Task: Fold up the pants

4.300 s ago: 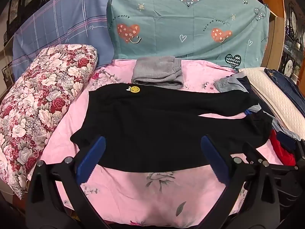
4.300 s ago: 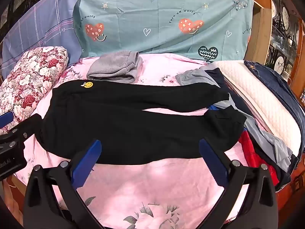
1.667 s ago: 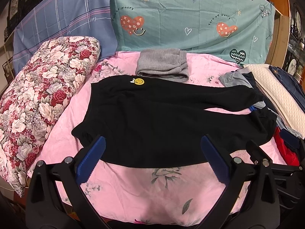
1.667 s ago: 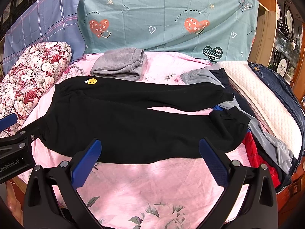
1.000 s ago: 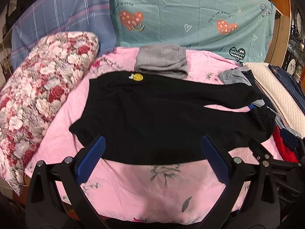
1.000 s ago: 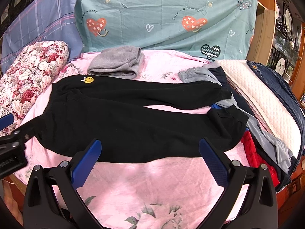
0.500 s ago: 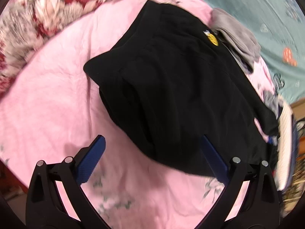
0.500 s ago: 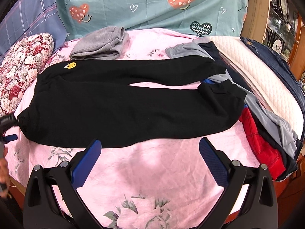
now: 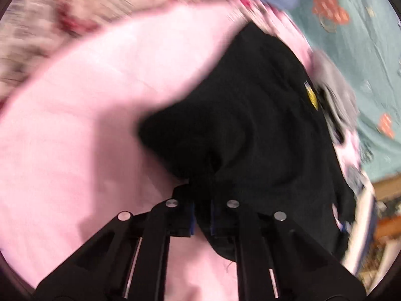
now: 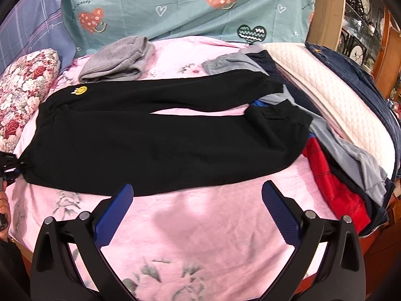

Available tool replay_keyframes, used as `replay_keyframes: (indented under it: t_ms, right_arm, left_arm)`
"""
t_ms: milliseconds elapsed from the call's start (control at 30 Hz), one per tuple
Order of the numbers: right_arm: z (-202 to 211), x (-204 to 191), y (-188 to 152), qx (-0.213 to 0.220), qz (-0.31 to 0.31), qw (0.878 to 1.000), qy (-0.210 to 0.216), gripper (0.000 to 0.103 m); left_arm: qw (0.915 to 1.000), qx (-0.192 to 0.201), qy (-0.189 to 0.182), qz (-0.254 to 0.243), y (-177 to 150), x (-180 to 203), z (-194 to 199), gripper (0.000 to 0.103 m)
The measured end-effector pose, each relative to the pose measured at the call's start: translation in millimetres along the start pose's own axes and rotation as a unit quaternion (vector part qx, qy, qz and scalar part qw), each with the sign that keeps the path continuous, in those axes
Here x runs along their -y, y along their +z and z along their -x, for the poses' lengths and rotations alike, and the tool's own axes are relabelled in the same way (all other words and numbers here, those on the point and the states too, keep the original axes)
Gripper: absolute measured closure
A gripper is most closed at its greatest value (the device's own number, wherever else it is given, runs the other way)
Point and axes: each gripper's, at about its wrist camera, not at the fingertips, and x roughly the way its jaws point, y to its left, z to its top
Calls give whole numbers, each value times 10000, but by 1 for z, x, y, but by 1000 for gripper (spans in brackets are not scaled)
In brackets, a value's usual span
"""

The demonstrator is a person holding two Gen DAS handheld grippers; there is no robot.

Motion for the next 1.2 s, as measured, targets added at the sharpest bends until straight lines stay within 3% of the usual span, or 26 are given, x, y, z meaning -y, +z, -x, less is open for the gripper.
replay_keyframes:
  t_ms: [100, 200, 267, 333, 433, 533, 633, 700, 833, 867, 933, 967, 1033, 1100, 1200]
  right_arm:
    - [2, 20, 8, 23, -87, 9994, -326, 1]
    - [3, 43, 16, 36, -250, 9979, -595, 1]
    - [-3, 62, 23, -125, -466, 9963, -705, 1]
    - [-16, 86, 31, -429, -894, 9945, -341, 1]
    - [-48, 123, 35, -1026, -1553, 9824, 154, 1]
    - [-83, 144, 39, -1520, -1816, 9709, 344, 1]
    - [-111, 154, 39, -1825, -1878, 9648, 226, 1]
    - [-125, 157, 40, -1935, -1885, 9627, 131, 1]
    - [-157, 166, 36, -2026, -2098, 9558, 384, 3]
    - [-161, 168, 34, -1993, -2158, 9548, 466, 7]
    - [-162, 171, 30, -1528, -2190, 9636, 132, 55]
    - [-161, 174, 28, -1380, -2142, 9670, -70, 60]
    - [-158, 187, 20, -1150, -2481, 9619, 84, 82]
    - [-155, 206, 11, -1046, -2903, 9499, 493, 94]
    - [-139, 215, 7, -964, -3054, 9449, 683, 94]
  left_arm:
    - [9979, 375, 146, 502, 9, -38, 28, 95]
    - [9986, 19, -118, 514, 11, -57, 31, 95]
    - [9997, -23, 0, 239, 4, -55, 35, 95]
    - [9999, 21, 47, 118, 4, -52, 36, 94]
    - [9999, -35, 158, 50, 7, -48, 29, 94]
    - [9998, 0, 207, -56, 6, -46, 29, 94]
    - [9999, -31, 126, -32, 4, -49, 30, 94]
    - [10000, -74, 57, 16, 6, -51, 29, 94]
    - [9999, -78, 123, -10, 7, -49, 29, 93]
    - [9998, -63, 160, -22, 6, -49, 30, 93]
    - [9998, -52, 213, -32, 6, -47, 30, 93]
    - [9997, -49, 230, -30, 6, -47, 29, 93]
    - [9997, -52, 217, 63, 7, -48, 30, 93]
    - [9997, -18, 245, 97, 6, -48, 34, 93]
    - [9995, 135, 291, 44, 1, -45, 47, 93]
